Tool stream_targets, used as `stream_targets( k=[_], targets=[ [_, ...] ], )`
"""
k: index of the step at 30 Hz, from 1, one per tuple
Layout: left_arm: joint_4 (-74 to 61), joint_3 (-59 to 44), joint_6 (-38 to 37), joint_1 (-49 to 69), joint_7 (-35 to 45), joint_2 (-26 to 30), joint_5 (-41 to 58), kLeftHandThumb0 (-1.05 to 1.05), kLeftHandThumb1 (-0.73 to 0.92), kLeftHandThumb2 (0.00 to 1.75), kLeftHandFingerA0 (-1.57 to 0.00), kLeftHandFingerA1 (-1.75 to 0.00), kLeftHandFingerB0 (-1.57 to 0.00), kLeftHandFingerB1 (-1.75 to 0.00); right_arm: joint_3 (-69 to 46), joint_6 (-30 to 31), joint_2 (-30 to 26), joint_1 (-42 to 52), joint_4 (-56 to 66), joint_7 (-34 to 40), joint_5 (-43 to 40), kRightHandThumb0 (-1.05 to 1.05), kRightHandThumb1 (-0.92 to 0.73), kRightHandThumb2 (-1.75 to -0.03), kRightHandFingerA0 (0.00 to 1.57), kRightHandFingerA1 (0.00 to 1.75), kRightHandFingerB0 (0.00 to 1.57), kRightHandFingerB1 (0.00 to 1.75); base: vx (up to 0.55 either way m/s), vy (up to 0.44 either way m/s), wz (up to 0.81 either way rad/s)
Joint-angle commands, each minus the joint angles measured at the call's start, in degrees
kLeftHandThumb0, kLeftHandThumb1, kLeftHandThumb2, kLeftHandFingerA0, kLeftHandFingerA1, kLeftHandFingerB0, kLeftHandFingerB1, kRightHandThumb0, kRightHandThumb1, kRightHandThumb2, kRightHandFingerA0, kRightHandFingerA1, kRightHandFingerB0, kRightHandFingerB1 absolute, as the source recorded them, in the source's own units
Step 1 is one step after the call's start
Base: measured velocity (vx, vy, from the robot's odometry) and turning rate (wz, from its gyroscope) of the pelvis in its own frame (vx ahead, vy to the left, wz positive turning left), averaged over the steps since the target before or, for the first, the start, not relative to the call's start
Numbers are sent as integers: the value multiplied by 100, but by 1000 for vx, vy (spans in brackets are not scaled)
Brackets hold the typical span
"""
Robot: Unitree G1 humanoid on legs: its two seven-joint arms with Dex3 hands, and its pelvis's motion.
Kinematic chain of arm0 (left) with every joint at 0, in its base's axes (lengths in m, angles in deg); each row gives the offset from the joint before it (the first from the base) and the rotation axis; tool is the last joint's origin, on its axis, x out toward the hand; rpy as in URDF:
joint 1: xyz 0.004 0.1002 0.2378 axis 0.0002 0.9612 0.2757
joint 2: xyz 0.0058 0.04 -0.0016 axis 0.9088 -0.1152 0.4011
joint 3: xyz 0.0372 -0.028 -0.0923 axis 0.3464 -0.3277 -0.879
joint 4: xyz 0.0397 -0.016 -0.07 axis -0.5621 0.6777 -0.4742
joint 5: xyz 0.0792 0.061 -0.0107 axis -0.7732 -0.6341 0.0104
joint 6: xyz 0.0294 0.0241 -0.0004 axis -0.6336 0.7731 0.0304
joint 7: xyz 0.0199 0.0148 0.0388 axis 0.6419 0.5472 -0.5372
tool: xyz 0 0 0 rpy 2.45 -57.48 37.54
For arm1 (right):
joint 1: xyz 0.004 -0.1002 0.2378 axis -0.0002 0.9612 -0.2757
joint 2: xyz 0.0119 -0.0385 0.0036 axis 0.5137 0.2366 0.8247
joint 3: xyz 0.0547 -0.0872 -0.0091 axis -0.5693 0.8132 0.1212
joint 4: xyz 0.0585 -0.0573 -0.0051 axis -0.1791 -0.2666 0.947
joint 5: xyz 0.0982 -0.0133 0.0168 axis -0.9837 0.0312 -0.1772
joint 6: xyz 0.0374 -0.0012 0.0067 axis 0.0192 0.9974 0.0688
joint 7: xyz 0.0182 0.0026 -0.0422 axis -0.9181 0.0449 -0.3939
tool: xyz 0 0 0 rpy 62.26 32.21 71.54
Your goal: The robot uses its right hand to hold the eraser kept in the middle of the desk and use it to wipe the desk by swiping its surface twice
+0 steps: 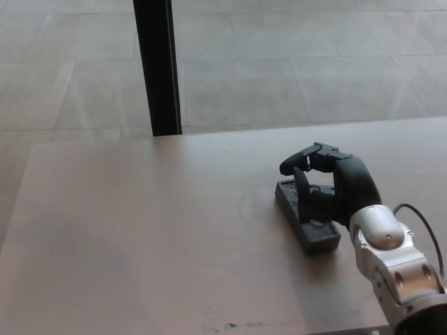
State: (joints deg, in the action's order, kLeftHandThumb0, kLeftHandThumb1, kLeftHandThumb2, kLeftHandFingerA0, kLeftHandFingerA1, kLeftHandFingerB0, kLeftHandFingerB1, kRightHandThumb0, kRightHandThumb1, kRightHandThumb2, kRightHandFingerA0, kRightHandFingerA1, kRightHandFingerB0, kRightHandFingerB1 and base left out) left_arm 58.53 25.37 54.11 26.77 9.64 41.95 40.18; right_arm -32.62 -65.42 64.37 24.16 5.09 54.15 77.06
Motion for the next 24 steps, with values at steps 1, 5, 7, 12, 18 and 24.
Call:
stream_targets(
  k=[1,5,7,12,18,24],
  targets=[
    [57,18,-59,-21,-44,48,49,-50,77,62,-63,-66,-40,-49,-82,-170,32,99,-194,89,167,-29,-67,-98,94,175,76,158,0,0,0],
    [-89,-6,-63,72,-13,8,98,-50,78,62,-61,-65,-41,-50,-158,-249,-24,235,-391,81,186,-28,-62,-105,97,175,79,154,0,0,0],
    [-107,23,-46,68,-10,18,73,-51,78,62,-59,-62,-40,-48,-216,-349,-31,269,-470,70,170,-28,-59,-109,96,175,78,156,0,0,0],
    [-45,12,-32,-13,-85,-7,83,-50,77,63,-62,-64,-42,-49,-222,-444,-35,409,-581,111,262,-31,-56,-112,99,175,79,161,0,0,0],
    [19,27,-58,-22,-55,10,75,-51,78,62,-63,-64,-40,-49,-223,-719,19,493,-893,144,332,-33,-57,-112,100,175,81,166,0,0,0],
    [99,63,-160,-97,-84,-17,46,-53,78,62,-64,-65,-43,-49,177,-817,-36,574,-968,275,765,-37,-64,-91,91,175,75,146,0,0,0]
  ],
)
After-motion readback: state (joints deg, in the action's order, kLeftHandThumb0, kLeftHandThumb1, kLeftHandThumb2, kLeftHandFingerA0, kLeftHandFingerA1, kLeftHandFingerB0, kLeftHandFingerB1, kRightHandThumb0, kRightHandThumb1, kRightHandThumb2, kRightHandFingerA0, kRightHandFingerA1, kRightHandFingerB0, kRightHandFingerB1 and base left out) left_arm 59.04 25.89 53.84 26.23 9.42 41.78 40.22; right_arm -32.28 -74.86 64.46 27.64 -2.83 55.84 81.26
